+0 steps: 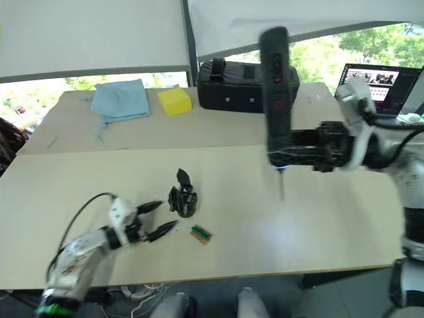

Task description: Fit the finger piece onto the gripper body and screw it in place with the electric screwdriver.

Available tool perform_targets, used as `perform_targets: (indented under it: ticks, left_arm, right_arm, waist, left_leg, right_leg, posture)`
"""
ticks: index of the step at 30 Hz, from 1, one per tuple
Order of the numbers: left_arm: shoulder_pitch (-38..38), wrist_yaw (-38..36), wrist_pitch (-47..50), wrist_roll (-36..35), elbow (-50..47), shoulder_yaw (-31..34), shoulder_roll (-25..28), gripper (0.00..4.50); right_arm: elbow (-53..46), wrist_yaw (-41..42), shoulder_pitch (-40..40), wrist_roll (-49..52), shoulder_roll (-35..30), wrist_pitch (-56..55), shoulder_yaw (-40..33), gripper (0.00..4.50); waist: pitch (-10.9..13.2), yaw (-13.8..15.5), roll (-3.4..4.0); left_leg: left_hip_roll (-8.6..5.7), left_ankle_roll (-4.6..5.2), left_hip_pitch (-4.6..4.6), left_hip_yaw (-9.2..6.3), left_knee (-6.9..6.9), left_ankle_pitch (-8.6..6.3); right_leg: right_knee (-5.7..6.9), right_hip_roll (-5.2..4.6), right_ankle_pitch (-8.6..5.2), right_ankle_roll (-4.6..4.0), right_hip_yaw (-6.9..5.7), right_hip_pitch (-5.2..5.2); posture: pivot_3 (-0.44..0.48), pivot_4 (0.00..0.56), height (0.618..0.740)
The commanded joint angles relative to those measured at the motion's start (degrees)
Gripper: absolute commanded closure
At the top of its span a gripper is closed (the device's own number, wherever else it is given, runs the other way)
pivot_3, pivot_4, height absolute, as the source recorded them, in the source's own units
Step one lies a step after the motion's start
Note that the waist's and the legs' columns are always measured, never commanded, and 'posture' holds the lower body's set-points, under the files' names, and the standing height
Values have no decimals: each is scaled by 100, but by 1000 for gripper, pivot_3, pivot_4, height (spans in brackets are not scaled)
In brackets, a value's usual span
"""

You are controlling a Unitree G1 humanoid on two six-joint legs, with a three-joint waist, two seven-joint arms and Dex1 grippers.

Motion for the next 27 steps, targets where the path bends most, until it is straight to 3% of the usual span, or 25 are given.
perform_targets:
  ticks: [1,6,11,23,25,27]
  left_arm:
    - [357,-922,-108,-632,-491,510,506,33]
    - [808,-1562,179,-1198,-1281,1098,1240,33]
    - [903,-1390,572,-1664,-2219,1390,1430,33]
    - [1304,-950,1296,-1894,-2953,1560,1425,33]
    - [1407,-957,1412,-1879,-2957,1601,1498,0]
    - [1533,-1021,1573,-1891,-2888,1704,1599,0]
  right_arm:
    - [448,520,-346,-701,-627,234,635,2598]
    - [1423,614,-1184,-2728,-757,374,2547,2598]
    - [2225,712,-1661,-3917,-318,629,3715,2598]
    - [3777,291,-1984,-4861,783,-162,3697,2598]
    - [3920,225,-1975,-4905,820,-475,3577,1560]
    - [4000,287,-1978,-4936,762,-735,3453,895]
  waist:
    - [29,9,14]
    - [50,48,15]
    - [71,87,19]
    - [79,85,24]
    - [79,80,24]
    - [79,76,24]
  left_leg:
    - [-1,0,-10,3,2,0]
    - [-6,-1,-56,36,14,0]
    - [-13,-3,-93,85,24,2]
    - [-17,-4,-106,100,46,1]
    - [-13,-4,-102,100,67,1]
    - [-13,-3,-103,102,83,0]
  right_leg:
    - [0,-1,0,0,0,-9]
    - [-2,-27,-10,22,1,-62]
    - [-8,-37,14,29,13,-91]
    - [4,-27,26,34,11,-90]
    - [5,-24,32,36,10,-79]
    - [8,-22,33,38,9,-74]
  posture:
    - [0,150,740]
    - [0,150,740]
    - [0,150,740]
    - [0,150,740]
    - [0,150,740]
    - [0,150,740]
